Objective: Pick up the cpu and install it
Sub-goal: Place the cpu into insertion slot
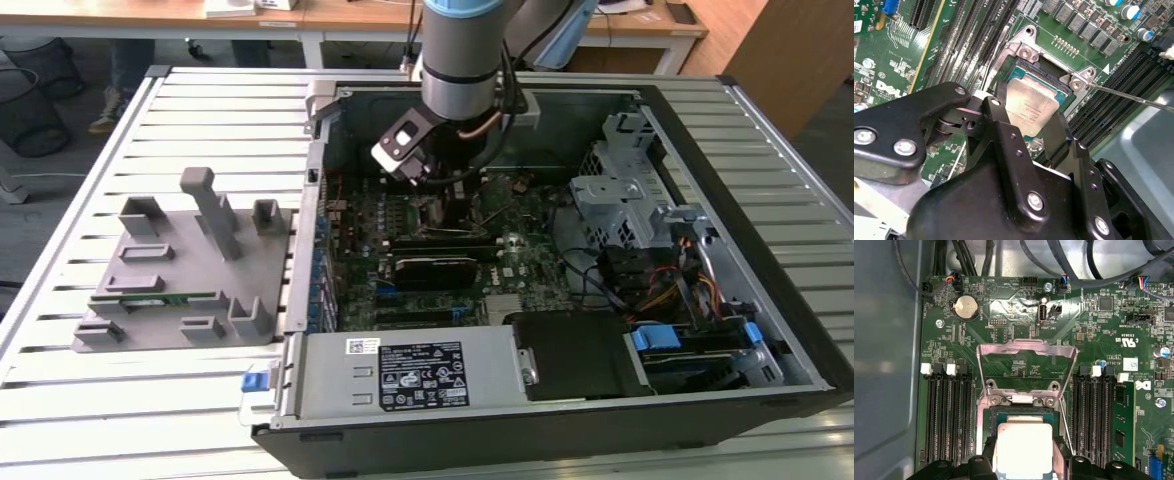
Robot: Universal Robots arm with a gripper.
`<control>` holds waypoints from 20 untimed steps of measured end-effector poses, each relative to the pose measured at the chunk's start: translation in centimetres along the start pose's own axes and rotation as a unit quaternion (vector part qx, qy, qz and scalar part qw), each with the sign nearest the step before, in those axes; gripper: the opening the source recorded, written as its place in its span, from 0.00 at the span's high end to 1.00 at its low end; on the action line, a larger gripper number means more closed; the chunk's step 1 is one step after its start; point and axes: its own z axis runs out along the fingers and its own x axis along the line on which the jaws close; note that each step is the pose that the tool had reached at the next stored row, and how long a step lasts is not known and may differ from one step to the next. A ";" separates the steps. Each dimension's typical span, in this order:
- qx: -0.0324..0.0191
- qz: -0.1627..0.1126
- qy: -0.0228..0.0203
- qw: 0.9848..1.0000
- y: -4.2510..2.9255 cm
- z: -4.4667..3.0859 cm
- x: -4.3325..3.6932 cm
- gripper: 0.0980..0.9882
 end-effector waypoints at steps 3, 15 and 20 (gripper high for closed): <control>0.000 0.000 0.000 1.000 -0.01 0.17 0.02 0.52; 0.000 0.003 0.000 1.000 -0.02 0.74 0.32 0.52; 0.000 0.004 0.000 1.000 -0.03 0.87 0.31 0.52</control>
